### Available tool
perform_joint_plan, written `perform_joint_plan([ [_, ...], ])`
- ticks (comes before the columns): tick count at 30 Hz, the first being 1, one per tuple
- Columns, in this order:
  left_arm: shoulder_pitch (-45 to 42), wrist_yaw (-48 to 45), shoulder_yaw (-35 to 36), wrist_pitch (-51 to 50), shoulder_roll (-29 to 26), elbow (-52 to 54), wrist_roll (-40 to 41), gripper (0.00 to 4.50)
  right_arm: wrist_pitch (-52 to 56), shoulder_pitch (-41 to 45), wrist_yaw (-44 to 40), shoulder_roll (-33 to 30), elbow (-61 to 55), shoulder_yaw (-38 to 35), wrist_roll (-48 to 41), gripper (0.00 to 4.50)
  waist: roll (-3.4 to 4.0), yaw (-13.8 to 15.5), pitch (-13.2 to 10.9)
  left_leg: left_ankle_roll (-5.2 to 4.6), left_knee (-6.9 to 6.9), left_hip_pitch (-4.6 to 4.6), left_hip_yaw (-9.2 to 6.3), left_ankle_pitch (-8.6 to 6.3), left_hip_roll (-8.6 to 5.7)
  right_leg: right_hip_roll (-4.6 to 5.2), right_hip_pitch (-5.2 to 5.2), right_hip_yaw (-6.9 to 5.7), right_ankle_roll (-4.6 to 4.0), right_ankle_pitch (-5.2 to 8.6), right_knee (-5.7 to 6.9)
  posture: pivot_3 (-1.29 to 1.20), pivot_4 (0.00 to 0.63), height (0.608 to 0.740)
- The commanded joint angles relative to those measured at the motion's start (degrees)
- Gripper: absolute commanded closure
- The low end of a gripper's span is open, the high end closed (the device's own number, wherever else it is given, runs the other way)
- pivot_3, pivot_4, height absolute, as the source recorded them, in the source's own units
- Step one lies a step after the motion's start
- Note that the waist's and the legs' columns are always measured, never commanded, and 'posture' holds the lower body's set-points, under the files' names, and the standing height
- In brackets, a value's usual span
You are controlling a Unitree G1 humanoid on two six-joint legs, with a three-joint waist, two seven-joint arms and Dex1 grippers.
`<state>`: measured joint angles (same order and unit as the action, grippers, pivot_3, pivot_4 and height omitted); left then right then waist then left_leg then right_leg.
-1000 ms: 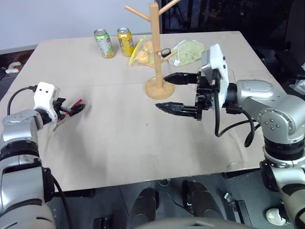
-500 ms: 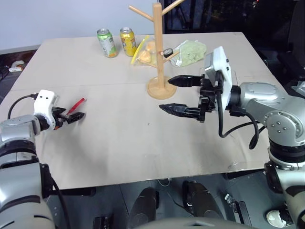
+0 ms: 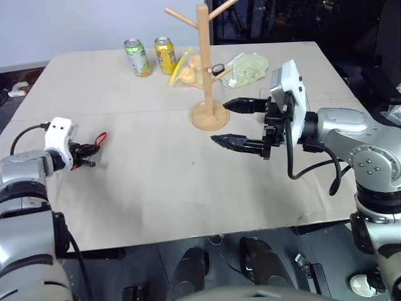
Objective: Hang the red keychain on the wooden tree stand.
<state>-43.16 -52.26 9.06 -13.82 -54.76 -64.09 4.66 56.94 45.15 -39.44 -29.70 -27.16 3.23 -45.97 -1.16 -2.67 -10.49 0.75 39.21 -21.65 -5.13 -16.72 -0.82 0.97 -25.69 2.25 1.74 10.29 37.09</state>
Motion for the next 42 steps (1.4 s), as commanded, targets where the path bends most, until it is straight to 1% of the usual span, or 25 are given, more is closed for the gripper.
perform_joint_plan([
  [1,2.7,-2.8,2.6,2.2,-1.1,9.0,3.1,4.48,-1.8,0.8,0.3,-0.3,-1.0,-2.0,-0.3,0.00,0.00,0.1,0.0,0.00,0.00,0.00,-0.01,0.00,0.00,0.01,0.00,0.00,0.00,0.00,0.00,0.00,0.150,0.740],
  [2,3.8,-3.8,4.5,4.5,0.0,13.8,5.5,4.48,-2.0,0.8,0.4,-0.3,-0.9,-2.2,-0.2,0.00,0.00,0.2,0.0,0.00,0.00,-0.02,-0.02,0.00,0.01,0.01,-0.01,-0.01,0.00,0.00,-0.01,0.00,0.150,0.740],
  [3,4.9,-3.0,6.3,3.4,2.2,21.2,8.4,4.48,-3.0,0.4,0.0,-1.3,-1.1,-2.1,0.8,0.00,0.00,0.4,0.0,0.00,0.00,-0.06,-0.04,0.00,0.03,0.03,-0.03,-0.03,-0.01,0.00,-0.03,0.00,0.150,0.740],
  [5,8.1,-1.9,7.1,2.7,5.1,33.7,10.9,4.48,-5.6,-0.8,-0.9,-3.1,-1.4,-1.7,3.4,0.00,-0.03,1.6,0.0,0.00,0.05,-0.16,-0.18,0.00,0.08,0.12,-0.03,-0.14,-0.01,0.00,-0.08,0.00,0.150,0.740],
  [7,11.2,-1.2,7.1,0.8,8.1,44.8,13.6,4.48,-6.6,-1.8,0.5,-3.1,-1.2,-3.1,3.9,0.00,-0.06,1.9,0.0,0.01,0.09,-0.19,-0.20,0.00,0.05,0.16,0.01,-0.16,0.00,-0.01,-0.15,0.00,0.150,0.740],
  [11,13.6,2.3,6.8,-3.3,12.4,60.4,17.9,4.48,-7.2,-3.7,2.8,-3.6,-2.1,-5.4,4.4,0.00,-0.06,1.5,0.0,-0.06,0.06,-0.14,0.00,-0.04,0.01,0.21,0.00,0.03,0.00,-0.01,-0.20,0.00,0.150,0.740],
  [13,13.0,4.3,7.4,-6.1,14.5,65.7,20.7,4.48,-7.4,-5.0,4.1,-4.0,-3.1,-6.5,4.9,0.00,-0.06,1.6,0.0,-0.06,0.05,-0.15,-0.01,-0.04,0.02,0.12,0.00,0.02,0.00,-0.01,-0.21,0.00,0.150,0.740],
  [17,12.6,6.7,5.4,-10.8,16.9,75.2,24.3,4.48,-9.5,-6.9,7.5,-4.1,-4.8,-7.9,7.7,0.00,-0.06,1.4,0.0,-0.06,0.03,-0.10,0.02,-0.04,0.04,0.02,0.00,0.04,0.00,-0.01,-0.19,0.00,0.150,0.740],
  [20,11.9,6.8,2.9,-8.9,17.8,77.2,23.0,4.48,-12.8,-7.9,8.6,-4.2,-5.8,-7.6,10.7,0.00,-0.06,1.5,0.0,-0.06,0.04,-0.06,0.05,-0.04,0.02,0.01,0.04,0.06,0.01,-0.01,-0.18,0.00,0.150,0.740],
  [25,8.9,8.2,-1.4,-3.4,21.3,75.1,18.9,4.48,-15.5,-8.6,8.5,-4.4,-6.6,-6.9,12.9,0.00,-0.06,1.5,0.0,-0.05,0.06,-0.03,0.07,-0.03,0.02,-0.04,0.05,0.07,0.02,-0.01,-0.17,0.00,0.150,0.740],
  [29,6.0,9.3,-4.2,0.9,25.1,71.1,16.1,4.48,-13.1,-7.1,10.0,-4.3,-7.5,-7.9,11.4,0.00,-0.06,1.7,0.0,-0.05,0.06,-0.05,0.07,-0.03,0.00,-0.02,0.05,0.08,0.01,-0.02,-0.18,0.00,0.150,0.740],
  [32,5.1,9.5,-5.2,4.0,26.8,67.7,14.5,4.48,-11.1,-5.5,11.9,-3.7,-8.0,-8.8,10.1,0.00,-0.05,1.5,0.0,-0.05,0.05,-0.05,0.09,-0.03,0.00,-0.02,0.04,0.11,0.01,-0.02,-0.19,0.00,0.150,0.740],
  [37,3.7,10.9,-6.9,8.8,28.6,62.4,10.4,4.48,-8.6,-5.8,14.1,-3.9,-9.5,-9.6,8.3,0.00,-0.06,1.7,0.0,-0.06,0.05,-0.06,0.07,-0.03,0.00,-0.03,0.04,0.09,0.01,-0.02,-0.19,0.00,0.150,0.740],
  [42,2.1,11.8,-7.9,11.3,29.8,59.1,8.2,4.48,-6.9,-6.5,16.4,-3.5,-10.7,-10.5,7.0,0.00,-0.06,1.8,0.0,-0.06,0.06,-0.09,0.07,-0.03,-0.02,0.00,0.04,0.10,0.00,-0.02,-0.21,0.00,0.150,0.740],
])
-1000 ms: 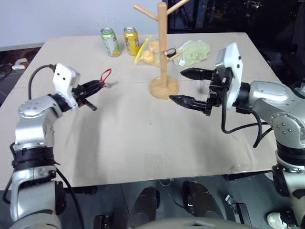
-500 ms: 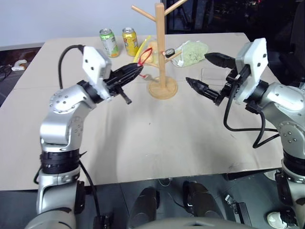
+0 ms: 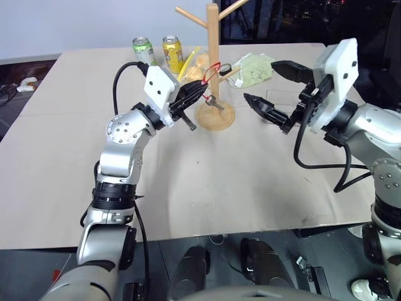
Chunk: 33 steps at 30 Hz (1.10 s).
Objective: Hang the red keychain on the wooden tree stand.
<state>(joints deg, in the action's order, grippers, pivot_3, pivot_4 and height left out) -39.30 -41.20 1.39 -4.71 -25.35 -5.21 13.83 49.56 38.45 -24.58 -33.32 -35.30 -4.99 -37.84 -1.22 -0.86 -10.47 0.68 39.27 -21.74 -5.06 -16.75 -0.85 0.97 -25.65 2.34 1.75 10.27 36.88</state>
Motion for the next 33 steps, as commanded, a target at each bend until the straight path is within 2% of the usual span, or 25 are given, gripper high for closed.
perform_joint_plan([
  [1,-2.1,0.9,-0.4,2.5,0.7,-0.4,-1.3,4.48,0.8,0.2,2.0,0.2,-2.6,-2.6,-1.5,0.00,0.00,0.0,0.0,0.00,0.00,0.00,0.00,0.00,0.00,0.00,0.00,0.00,0.00,0.00,0.00,0.00,0.150,0.740],
  [22,-5.6,2.4,-0.9,7.8,2.0,-7.7,-5.2,4.48,2.5,0.2,5.4,-0.6,-3.7,-3.3,-4.4,0.00,0.00,-0.1,0.0,0.00,0.00,0.01,0.00,0.00,0.01,-0.01,0.00,0.00,0.01,0.00,0.01,0.00,0.150,0.740],
  [33,-6.4,4.1,-2.3,6.1,1.2,-8.8,-8.7,4.48,2.5,0.8,5.9,-0.3,-3.4,-3.2,-4.7,0.00,0.00,-0.1,0.0,0.00,0.00,0.00,0.00,0.00,0.01,-0.02,0.00,-0.01,0.01,0.00,0.01,0.00,0.150,0.740],
])
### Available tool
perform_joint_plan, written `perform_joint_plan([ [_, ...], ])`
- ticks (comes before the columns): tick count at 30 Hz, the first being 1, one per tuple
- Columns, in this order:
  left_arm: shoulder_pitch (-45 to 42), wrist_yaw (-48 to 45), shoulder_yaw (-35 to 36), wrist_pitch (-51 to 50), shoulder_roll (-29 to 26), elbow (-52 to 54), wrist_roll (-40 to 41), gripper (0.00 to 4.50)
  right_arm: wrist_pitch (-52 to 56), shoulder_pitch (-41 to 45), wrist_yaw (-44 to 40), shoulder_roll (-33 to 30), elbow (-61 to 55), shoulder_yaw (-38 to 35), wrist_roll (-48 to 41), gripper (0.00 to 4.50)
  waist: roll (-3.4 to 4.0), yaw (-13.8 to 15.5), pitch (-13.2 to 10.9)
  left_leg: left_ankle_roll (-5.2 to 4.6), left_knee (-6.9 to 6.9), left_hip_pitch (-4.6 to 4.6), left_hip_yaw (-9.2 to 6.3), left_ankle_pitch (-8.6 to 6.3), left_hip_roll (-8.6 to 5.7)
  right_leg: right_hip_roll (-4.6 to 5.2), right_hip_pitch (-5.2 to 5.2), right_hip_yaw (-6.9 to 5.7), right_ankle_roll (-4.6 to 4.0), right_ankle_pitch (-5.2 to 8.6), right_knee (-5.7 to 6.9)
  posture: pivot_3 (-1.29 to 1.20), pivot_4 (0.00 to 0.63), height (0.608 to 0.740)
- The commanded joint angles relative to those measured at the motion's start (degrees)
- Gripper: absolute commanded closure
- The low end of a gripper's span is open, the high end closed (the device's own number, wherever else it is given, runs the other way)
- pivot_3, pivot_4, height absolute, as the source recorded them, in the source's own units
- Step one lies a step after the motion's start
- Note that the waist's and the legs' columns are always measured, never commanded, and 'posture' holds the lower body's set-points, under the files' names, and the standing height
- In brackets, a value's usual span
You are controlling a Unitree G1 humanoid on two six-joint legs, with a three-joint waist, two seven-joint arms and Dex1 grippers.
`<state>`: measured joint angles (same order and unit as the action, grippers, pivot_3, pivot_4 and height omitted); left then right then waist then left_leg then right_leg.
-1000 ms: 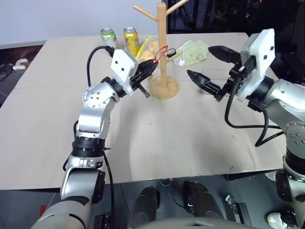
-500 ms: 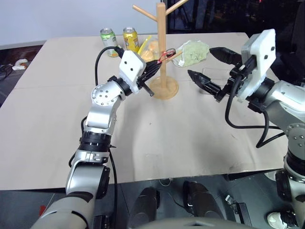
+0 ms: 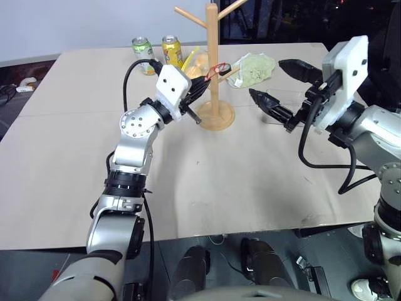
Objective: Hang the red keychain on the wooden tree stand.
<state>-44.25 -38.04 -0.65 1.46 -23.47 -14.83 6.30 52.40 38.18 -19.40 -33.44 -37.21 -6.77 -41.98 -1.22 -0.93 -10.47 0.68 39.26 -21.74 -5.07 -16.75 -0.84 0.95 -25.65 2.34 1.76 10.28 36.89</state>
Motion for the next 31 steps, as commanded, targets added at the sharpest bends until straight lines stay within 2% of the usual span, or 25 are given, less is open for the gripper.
perform_joint_plan([
  [1,-1.5,1.2,-0.3,-0.2,-0.6,0.7,-1.4,4.48,-0.3,1.1,0.8,-0.2,-1.5,-1.4,-0.6,0.00,0.00,0.0,0.0,0.00,0.00,0.00,0.00,0.00,0.00,0.00,0.00,0.00,0.00,0.00,0.00,0.00,0.150,0.740],
  [4,-1.4,0.8,0.2,-0.7,-0.5,0.7,-0.9,4.48,-0.3,1.2,0.9,-0.2,-1.4,-1.4,-0.6,0.00,0.00,-0.1,0.0,0.00,0.00,0.00,0.00,0.00,0.00,0.00,0.00,0.00,0.00,0.00,0.00,0.00,0.150,0.740],
  [5,-1.3,0.5,0.4,-1.1,-0.4,0.9,-0.4,3.74,-0.4,1.1,0.9,-0.2,-1.4,-1.4,-0.6,0.00,0.00,0.0,0.0,0.00,0.00,0.00,0.00,0.00,0.00,0.00,0.00,0.00,0.00,0.00,0.00,0.00,0.150,0.740],
  [6,-1.2,0.3,0.5,-1.4,-0.4,1.0,-0.1,3.49,-0.4,1.1,1.0,-0.3,-1.4,-1.4,-0.6,0.00,0.00,0.0,0.0,0.00,0.00,0.00,0.00,0.00,0.00,0.00,0.00,0.00,0.00,0.00,0.00,0.00,0.150,0.740],
  [8,-1.1,-0.1,0.7,-1.7,-0.6,1.3,0.2,2.59,-0.5,1.1,0.9,-0.3,-1.2,-1.4,-0.6,0.00,0.00,0.0,0.0,0.00,0.00,0.00,0.00,0.00,0.00,0.00,0.00,0.00,0.00,0.00,0.00,0.00,0.150,0.740],
  [9,-0.9,-0.5,0.8,-1.9,-0.9,1.5,0.4,2.38,-0.6,1.1,0.9,-0.3,-1.1,-1.4,-0.5,0.00,0.00,0.0,0.0,0.00,0.00,0.00,0.00,0.00,0.00,0.00,0.00,0.00,0.00,0.00,0.00,0.00,0.150,0.740],
  [11,-0.9,-1.3,1.3,-2.7,-1.6,1.7,1.2,1.35,-0.7,1.1,0.7,-0.4,-0.9,-1.3,-0.4,0.00,0.00,-0.1,0.0,0.00,0.00,0.00,0.00,0.00,0.00,0.00,0.00,0.00,0.00,0.00,0.00,0.00,0.150,0.740],
  [12,-1.1,-2.1,1.7,-3.6,-2.2,1.9,1.9,1.07,-0.8,1.0,0.5,-0.6,-0.8,-1.3,-0.3,0.00,0.00,-0.1,0.0,0.00,-0.01,0.00,0.00,0.00,0.01,-0.01,0.00,0.00,0.00,0.00,0.00,0.00,0.150,0.740],
  [14,-1.2,-4.5,2.9,-6.8,-3.9,2.7,4.4,0.14,-0.9,0.9,-0.2,-1.1,-0.4,-1.3,-0.2,0.00,0.00,-0.2,0.0,0.00,-0.01,0.01,0.00,0.00,0.01,-0.01,0.00,0.00,0.00,0.00,0.00,0.00,0.150,0.740],
  [17,-1.7,-8.7,5.1,-13.7,-7.9,3.1,8.8,0.03,-1.2,0.9,-2.5,-2.7,0.6,-1.2,0.0,0.00,0.01,-0.3,0.0,0.00,-0.01,0.01,0.00,0.00,0.02,-0.02,0.00,0.00,0.00,0.00,0.00,0.00,0.150,0.740],
  [20,-3.8,-14.8,8.4,-22.9,-14.5,0.3,14.1,0.03,-1.4,1.6,-7.1,-5.7,3.0,-1.3,-0.7,0.00,0.01,-0.9,0.0,0.00,-0.01,0.01,-0.01,0.00,0.02,-0.03,0.00,-0.01,0.01,0.01,0.00,0.00,0.150,0.740],
  [25,-4.4,-27.4,8.0,-34.1,-26.0,-1.0,18.5,0.03,-1.2,2.8,-16.7,-12.1,8.0,-1.4,-2.2,0.00,0.02,-1.5,0.0,-0.01,-0.06,0.01,-0.01,-0.01,0.02,-0.03,0.00,-0.03,0.01,0.03,-0.05,0.00,0.150,0.740],
  [31,-6.4,-33.9,6.8,-31.3,-33.6,-9.2,15.0,0.03,-3.4,3.5,-25.4,-18.1,13.3,-1.2,-0.8,0.00,0.04,-1.5,-0.1,-0.02,-0.07,0.01,0.00,-0.01,0.03,-0.04,-0.01,-0.04,0.04,0.06,-0.07,0.00,0.150,0.740],
])
